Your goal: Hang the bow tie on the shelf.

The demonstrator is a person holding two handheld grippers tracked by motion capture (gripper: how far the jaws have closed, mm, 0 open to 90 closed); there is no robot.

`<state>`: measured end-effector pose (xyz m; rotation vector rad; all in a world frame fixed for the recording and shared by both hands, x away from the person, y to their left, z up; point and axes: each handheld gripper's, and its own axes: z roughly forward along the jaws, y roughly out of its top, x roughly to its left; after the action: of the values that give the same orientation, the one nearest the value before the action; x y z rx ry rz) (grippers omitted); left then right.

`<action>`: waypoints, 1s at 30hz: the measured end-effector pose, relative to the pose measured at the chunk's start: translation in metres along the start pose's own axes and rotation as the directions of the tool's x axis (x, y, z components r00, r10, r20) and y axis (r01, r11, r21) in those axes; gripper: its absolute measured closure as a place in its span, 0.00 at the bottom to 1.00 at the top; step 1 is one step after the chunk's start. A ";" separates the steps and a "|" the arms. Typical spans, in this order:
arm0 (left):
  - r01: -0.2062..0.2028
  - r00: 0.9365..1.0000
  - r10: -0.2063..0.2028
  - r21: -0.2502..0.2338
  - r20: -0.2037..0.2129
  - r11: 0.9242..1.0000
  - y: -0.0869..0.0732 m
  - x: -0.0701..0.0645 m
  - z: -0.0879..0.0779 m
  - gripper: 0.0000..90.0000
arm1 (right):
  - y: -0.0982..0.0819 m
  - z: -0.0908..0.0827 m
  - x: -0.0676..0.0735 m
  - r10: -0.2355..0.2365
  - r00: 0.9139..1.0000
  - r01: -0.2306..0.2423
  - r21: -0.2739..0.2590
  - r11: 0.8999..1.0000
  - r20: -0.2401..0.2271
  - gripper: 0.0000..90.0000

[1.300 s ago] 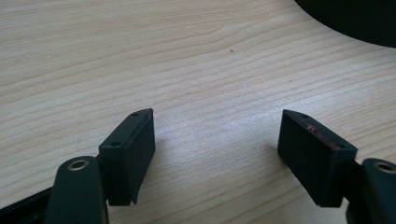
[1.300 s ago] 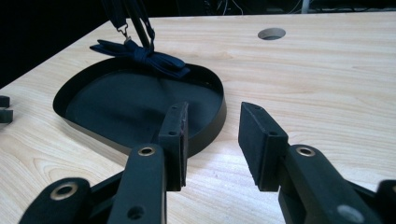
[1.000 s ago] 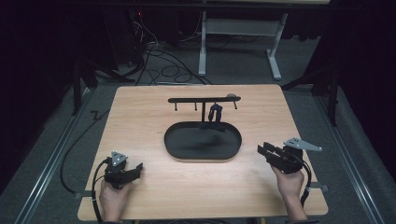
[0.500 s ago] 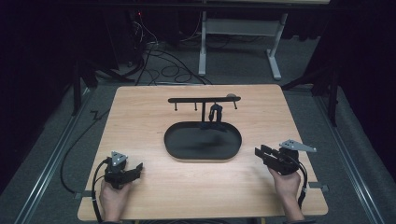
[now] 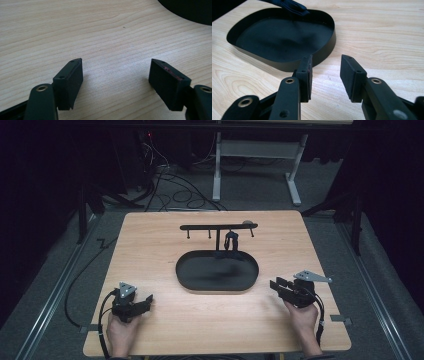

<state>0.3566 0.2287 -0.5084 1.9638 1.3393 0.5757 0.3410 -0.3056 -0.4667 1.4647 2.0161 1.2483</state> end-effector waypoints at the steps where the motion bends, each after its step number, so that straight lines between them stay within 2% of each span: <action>1: 0.000 1.000 0.000 0.000 0.000 1.000 0.000 0.000 0.000 0.31 | -0.001 0.001 0.000 0.003 1.000 -0.003 0.004 1.000 0.002 0.71; 24: 0.002 1.000 -0.002 -0.002 0.000 1.000 0.000 0.000 0.000 0.31 | -0.009 0.018 -0.002 -0.001 1.000 0.000 0.055 0.998 0.026 0.70; 30: 0.000 1.000 0.000 0.000 0.000 1.000 0.000 0.000 0.000 0.31 | -0.010 0.023 -0.002 -0.016 0.999 0.014 0.067 0.998 0.034 0.69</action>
<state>0.3566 0.2287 -0.5084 1.9639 1.3394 0.5755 0.3522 -0.2980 -0.4873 1.4882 2.0606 1.1527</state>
